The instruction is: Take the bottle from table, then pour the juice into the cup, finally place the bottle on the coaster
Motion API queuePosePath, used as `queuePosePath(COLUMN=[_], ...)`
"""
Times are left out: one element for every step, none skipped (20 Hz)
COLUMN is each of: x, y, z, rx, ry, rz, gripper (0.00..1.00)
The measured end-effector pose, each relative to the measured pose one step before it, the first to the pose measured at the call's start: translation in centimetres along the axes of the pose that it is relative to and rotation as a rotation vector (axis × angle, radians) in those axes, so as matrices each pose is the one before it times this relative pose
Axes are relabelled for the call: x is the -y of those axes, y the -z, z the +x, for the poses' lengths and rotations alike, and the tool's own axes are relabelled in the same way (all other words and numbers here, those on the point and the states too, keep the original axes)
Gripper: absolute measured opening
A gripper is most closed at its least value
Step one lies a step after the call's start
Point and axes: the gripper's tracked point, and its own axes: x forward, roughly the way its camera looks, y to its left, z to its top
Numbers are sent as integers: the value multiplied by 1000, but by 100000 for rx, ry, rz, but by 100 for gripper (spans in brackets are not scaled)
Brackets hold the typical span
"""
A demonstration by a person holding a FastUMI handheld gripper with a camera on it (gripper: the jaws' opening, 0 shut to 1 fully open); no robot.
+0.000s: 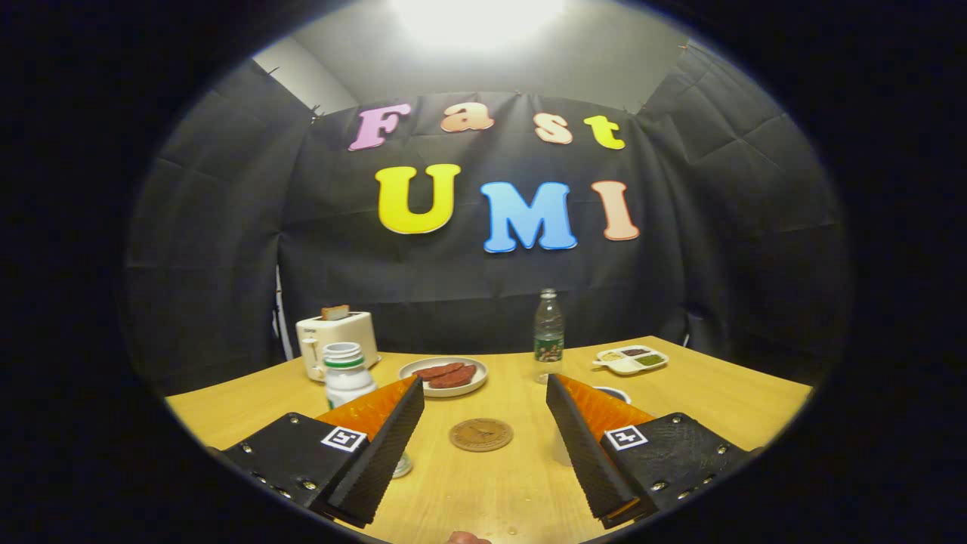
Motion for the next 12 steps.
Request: queuePosePath(x=[-1583, -1678, -1322, -874, -551, -569, -387, -520, -342, -288, 121, 420], y=[436, 320, 94, 240, 221, 502, 472, 465, 343, 363, 542, 583], z=[39, 157, 186, 249, 426, 681, 612, 678, 621, 657, 733, 673], rx=[-479, -196, 756, 592, 287, -431, -828, -852, -489, -393, -1563, -1445], ry=[-4026, -4966, -4312, -3322, -2031, -2005, -1492, -2027, -1739, -1919, -294, 603], rz=[-844, -1437, -1029, -454, 297, 567, 589, 127, -683, -938, -934, -978], gripper=[99, 99, 99, 99, 99, 99, 99, 99, 99, 99, 99, 99])
